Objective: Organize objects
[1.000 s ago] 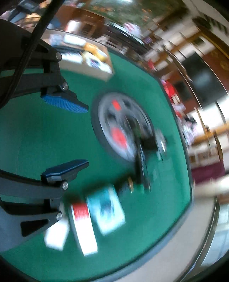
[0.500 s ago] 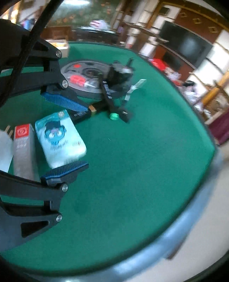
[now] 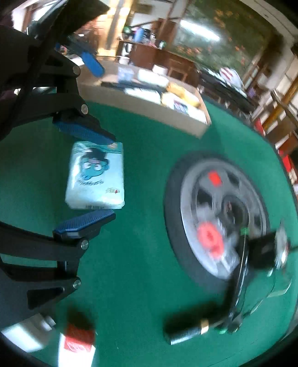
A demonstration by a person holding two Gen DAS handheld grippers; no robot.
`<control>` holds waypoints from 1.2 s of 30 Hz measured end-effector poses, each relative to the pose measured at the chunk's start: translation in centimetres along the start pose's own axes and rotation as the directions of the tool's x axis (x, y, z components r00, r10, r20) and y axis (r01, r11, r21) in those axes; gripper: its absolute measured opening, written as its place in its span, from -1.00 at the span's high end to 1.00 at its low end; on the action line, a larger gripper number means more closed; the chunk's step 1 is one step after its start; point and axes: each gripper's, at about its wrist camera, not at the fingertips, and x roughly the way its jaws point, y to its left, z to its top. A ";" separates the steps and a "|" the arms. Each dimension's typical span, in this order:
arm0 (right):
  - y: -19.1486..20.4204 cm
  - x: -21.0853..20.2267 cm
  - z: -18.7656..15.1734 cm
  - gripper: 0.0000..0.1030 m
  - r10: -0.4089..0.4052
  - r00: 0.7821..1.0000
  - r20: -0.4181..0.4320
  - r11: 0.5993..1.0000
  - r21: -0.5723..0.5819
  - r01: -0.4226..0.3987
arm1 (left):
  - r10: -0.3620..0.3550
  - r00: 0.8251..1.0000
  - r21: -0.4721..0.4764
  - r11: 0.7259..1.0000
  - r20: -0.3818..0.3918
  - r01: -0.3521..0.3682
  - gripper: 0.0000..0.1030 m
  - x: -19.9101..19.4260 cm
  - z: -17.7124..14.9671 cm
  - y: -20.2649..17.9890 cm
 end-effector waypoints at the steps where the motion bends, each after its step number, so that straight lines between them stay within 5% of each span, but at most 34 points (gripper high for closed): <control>1: 0.2 -0.4 -0.4 -0.11 0.012 1.000 0.018 1.000 -0.003 -0.012 | 0.005 1.000 0.015 1.000 -0.010 -0.004 -0.19 0.2 -0.1 -0.3; 10: -4.2 -7.1 -2.6 -0.20 0.035 0.967 0.252 0.993 0.099 -0.062 | 0.071 0.996 0.167 0.984 -0.051 -0.062 -0.19 2.7 0.2 -3.7; 14: -7.1 -9.1 -3.8 -0.20 0.056 0.939 0.340 0.978 0.168 -0.120 | 0.046 0.999 0.368 0.929 -0.020 -0.035 -0.19 4.2 1.1 -6.3; 20: -9.9 -10.8 -5.1 -0.21 0.081 0.901 0.427 0.956 0.223 -0.191 | 0.056 0.992 0.483 0.876 -0.113 0.006 -0.19 8.5 1.6 -8.2; 27: -13.7 -12.9 -6.5 -0.30 0.119 0.832 0.542 0.923 0.248 -0.294 | 0.162 0.982 0.552 0.830 -0.095 -0.084 -0.23 11.6 1.2 -10.0; 32: -16.1 -12.8 -7.3 -0.35 0.151 0.798 0.584 0.886 0.278 -0.371 | 0.189 0.978 0.537 0.836 -0.084 -0.116 -0.23 12.1 1.4 -10.8; 36: -16.9 -13.2 -7.6 -0.37 0.156 0.780 0.606 0.869 0.291 -0.400 | 0.217 0.972 0.520 0.842 -0.089 -0.141 0.18 12.1 1.1 -11.7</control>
